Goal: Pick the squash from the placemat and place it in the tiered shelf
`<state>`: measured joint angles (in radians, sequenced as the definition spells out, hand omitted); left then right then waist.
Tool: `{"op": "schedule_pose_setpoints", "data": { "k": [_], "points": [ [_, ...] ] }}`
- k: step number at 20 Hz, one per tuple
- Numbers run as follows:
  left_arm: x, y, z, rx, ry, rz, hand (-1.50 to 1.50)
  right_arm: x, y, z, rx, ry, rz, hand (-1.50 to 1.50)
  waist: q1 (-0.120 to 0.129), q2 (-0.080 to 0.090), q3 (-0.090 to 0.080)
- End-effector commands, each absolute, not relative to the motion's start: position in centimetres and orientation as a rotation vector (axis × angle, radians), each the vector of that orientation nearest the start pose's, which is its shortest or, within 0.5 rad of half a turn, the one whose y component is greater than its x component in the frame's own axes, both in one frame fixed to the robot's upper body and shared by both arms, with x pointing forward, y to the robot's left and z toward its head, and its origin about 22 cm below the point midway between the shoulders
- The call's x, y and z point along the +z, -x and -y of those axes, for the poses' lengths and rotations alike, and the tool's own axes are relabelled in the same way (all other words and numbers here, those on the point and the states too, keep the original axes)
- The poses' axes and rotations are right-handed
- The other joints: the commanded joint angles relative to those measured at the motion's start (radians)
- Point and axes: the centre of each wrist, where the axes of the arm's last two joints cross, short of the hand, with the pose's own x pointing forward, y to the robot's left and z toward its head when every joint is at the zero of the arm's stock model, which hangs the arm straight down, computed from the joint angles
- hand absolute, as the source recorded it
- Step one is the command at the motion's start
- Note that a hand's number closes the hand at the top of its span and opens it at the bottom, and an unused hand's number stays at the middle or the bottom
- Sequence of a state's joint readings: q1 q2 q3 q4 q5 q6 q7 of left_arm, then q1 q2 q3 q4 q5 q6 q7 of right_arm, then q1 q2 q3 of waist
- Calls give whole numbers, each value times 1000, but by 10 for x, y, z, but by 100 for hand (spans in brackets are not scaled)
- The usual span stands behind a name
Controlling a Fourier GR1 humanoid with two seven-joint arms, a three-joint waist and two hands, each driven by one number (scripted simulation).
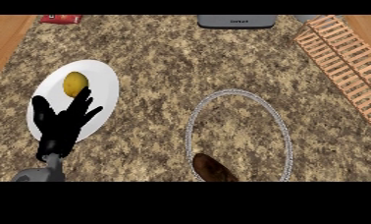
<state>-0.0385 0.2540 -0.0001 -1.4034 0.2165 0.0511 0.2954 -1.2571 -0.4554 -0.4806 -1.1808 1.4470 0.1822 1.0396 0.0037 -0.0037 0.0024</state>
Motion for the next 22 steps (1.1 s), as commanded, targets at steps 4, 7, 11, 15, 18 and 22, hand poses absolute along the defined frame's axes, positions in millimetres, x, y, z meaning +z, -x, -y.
{"op": "schedule_pose_setpoints", "data": {
  "k": [4, 7, 11, 15, 18, 22],
  "points": [
    [-23, -259, -289, 50, -88, 1107, 0, 383, -382, 333, -190, 1571, 785, 150, -2, 6, -3],
    [-31, -238, -303, 38, -96, 1117, 0, 363, -385, 355, -195, 1587, 780, 150, 6, 6, -3],
    [-27, -240, -301, 41, -92, 1115, 0, 335, -381, 367, -204, 1583, 789, 150, 0, 5, -2],
    [-10, -255, -296, 56, -77, 1123, 0, 332, -389, 379, -202, 1604, 766, 150, 6, 6, -2],
    [-31, -251, -275, 33, -98, 1116, 0, 335, -388, 388, -179, 1635, 803, 150, 4, 7, -3],
    [-28, -249, -300, 31, -88, 1104, 0, 343, -381, 395, -174, 1607, 867, 150, 3, 5, -3]
  ]
}}
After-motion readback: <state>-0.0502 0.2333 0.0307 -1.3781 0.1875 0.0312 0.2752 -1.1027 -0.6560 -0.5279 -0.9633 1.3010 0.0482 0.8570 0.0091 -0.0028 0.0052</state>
